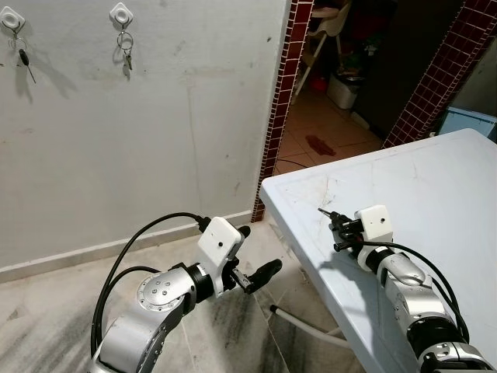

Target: Hang keys on a hook

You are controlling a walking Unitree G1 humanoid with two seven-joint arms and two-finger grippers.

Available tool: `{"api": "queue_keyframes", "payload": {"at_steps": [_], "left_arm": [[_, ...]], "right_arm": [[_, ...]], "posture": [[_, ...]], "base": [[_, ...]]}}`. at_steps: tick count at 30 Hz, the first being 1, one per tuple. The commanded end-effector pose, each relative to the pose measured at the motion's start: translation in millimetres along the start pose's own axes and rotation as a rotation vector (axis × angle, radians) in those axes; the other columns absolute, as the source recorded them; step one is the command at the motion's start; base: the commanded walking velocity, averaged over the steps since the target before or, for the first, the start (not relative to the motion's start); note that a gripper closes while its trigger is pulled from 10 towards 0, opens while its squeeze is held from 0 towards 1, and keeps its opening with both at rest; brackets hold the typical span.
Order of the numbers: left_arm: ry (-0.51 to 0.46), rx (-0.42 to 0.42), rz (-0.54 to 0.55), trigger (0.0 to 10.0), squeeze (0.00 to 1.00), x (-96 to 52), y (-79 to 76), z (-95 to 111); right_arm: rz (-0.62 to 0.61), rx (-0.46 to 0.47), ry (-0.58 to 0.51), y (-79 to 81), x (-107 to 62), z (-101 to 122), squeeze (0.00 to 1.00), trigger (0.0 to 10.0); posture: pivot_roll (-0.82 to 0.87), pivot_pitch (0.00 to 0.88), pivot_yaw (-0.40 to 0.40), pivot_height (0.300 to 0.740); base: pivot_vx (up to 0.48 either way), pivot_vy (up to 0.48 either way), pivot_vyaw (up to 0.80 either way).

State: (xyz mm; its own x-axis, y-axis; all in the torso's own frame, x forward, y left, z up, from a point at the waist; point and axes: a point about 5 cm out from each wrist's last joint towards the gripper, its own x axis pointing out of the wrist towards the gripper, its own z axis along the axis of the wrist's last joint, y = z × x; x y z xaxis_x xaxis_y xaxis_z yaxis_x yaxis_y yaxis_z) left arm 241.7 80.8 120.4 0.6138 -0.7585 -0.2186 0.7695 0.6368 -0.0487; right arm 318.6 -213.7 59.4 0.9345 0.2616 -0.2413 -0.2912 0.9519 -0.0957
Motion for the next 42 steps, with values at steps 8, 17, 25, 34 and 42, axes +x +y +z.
{"api": "queue_keyframes", "payload": {"at_steps": [8, 17, 25, 34, 42], "left_arm": [[-0.019, 0.006, 0.006, 10.0, 0.00, 4.9, 0.5, 3.4], [-0.063, 0.023, 0.107, 10.0, 0.00, 6.1, 8.8, 6.6], [-0.091, 0.027, 0.168, 10.0, 0.00, 7.3, 15.8, 9.2], [-0.112, 0.031, 0.211, 10.0, 0.00, 9.6, 20.0, 10.3], [-0.123, 0.029, 0.208, 10.0, 0.00, 10.0, 18.6, 10.5]], "right_arm": [[-0.103, 0.219, -0.123, -8.6, 4.1, 24.0, 0.00, 0.0], [-0.032, 0.262, -0.307, 8.5, 7.5, 75.0, 0.00, 0.0], [0.032, 0.242, -0.340, 26.4, -4.3, 90.6, 0.00, 0.0], [0.303, 0.337, -0.318, 57.6, -16.9, 100.4, 0.00, 0.0], [0.473, 0.397, -0.310, 73.6, -28.5, 108.5, 0.00, 3.6]], "posture": [[0.16, 0.018, -0.092, 0.740], [0.15, 0.017, -0.104, 0.740], [0.14, 0.014, -0.108, 0.740], [0.13, 0.005, -0.111, 0.740], [0.14, 0.001, -0.113, 0.740]], "base": [[0.000, 0.000, 0.00], [0.000, 0.000, 0.00], [0.000, 0.000, 0.00], [0.000, 0.000, 0.00], [0.000, 0.000, 0.00]]}}
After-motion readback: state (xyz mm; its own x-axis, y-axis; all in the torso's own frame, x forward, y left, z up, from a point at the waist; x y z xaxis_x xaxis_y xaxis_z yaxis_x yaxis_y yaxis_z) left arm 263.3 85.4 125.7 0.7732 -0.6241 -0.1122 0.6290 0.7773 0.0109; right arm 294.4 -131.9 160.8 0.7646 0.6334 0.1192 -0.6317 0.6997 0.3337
